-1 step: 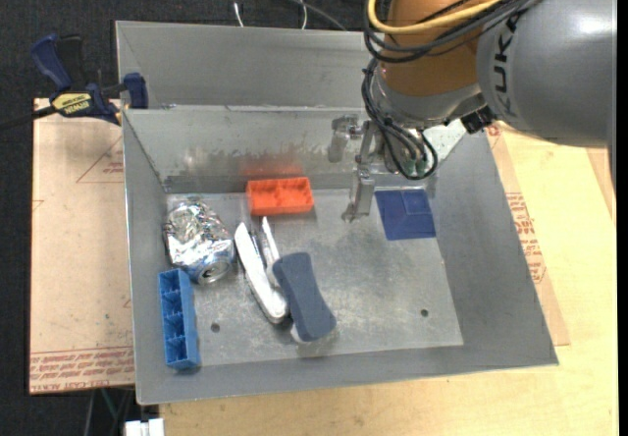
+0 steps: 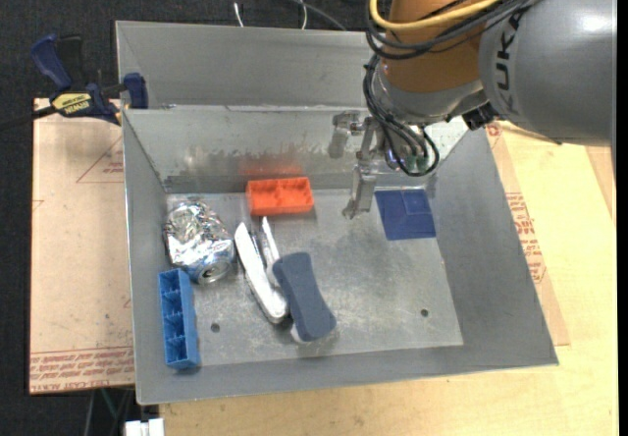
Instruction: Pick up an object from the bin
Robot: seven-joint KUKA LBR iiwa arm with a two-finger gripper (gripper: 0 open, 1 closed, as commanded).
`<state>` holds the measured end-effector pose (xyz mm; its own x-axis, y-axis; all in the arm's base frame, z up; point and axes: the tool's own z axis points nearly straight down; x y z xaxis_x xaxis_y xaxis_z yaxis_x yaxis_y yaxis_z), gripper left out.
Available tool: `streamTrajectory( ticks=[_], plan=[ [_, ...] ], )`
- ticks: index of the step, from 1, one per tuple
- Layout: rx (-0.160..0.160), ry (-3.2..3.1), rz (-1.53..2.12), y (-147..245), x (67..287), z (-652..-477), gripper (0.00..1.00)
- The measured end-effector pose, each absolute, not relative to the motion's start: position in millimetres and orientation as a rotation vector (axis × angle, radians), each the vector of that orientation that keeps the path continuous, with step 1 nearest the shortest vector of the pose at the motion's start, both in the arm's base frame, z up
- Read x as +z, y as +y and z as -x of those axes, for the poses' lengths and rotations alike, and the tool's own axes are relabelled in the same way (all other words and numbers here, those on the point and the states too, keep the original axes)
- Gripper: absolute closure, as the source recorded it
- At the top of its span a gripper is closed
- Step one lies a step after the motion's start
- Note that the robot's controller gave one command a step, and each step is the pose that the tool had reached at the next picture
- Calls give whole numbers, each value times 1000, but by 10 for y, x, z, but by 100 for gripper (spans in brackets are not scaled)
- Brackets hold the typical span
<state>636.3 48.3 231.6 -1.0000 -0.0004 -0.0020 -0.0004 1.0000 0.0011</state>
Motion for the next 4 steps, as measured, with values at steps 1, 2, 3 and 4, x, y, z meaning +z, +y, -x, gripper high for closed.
streamTrajectory(
  ticks=[1,2,3,4],
  plan=[
    [6,3130,-195,972,975,-6543,0],
    [6,3119,-265,1158,1564,-6506,0],
    [10,3105,-372,1438,1000,-6458,0],
    [26,3101,-424,1286,776,-6548,0]
  ],
)
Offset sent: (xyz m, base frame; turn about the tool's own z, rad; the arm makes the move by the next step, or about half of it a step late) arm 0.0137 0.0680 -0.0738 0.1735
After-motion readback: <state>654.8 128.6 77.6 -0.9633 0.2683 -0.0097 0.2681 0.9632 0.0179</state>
